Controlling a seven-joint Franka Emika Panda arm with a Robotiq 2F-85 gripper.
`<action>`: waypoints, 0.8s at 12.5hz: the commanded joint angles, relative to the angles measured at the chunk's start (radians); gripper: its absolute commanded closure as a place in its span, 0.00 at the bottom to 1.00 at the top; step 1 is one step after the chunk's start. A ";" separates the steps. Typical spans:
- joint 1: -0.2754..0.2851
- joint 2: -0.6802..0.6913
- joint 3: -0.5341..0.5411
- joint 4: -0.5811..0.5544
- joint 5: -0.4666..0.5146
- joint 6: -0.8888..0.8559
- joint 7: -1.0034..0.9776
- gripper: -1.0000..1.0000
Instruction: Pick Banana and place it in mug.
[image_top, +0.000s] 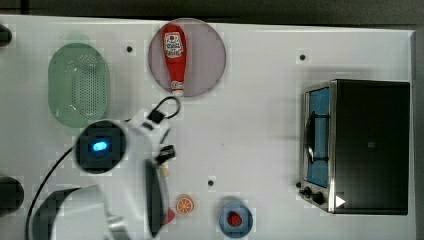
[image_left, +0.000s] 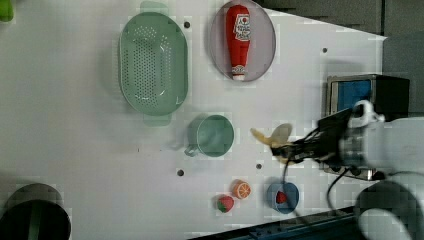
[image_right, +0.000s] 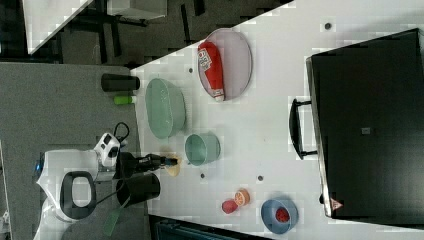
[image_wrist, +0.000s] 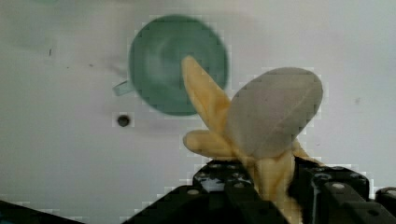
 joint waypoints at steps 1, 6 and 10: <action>0.006 0.041 0.053 0.002 0.023 0.096 0.250 0.68; 0.006 0.199 0.097 -0.001 0.016 0.264 0.330 0.68; 0.006 0.274 0.090 -0.004 -0.061 0.362 0.331 0.55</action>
